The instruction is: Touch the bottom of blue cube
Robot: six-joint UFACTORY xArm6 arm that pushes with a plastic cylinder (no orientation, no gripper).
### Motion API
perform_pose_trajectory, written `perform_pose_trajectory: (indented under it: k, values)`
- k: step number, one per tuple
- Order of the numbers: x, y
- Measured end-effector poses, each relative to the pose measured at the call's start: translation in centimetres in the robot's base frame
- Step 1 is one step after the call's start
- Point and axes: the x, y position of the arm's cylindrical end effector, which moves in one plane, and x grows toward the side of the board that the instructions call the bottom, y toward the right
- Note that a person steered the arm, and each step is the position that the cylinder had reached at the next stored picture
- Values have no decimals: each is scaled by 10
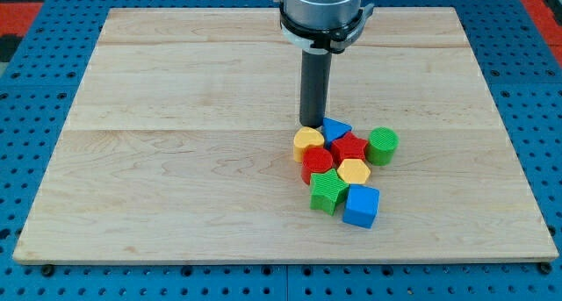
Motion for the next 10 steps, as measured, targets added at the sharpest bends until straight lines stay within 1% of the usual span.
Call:
perform_pose_trajectory:
  k: [2, 3, 4, 5, 7, 8, 9, 10]
  values:
    - [0, 6]
    - [0, -21]
    - [15, -64]
    - [68, -56]
    - [144, -50]
    - [157, -30]
    - [157, 8]
    - [157, 62]
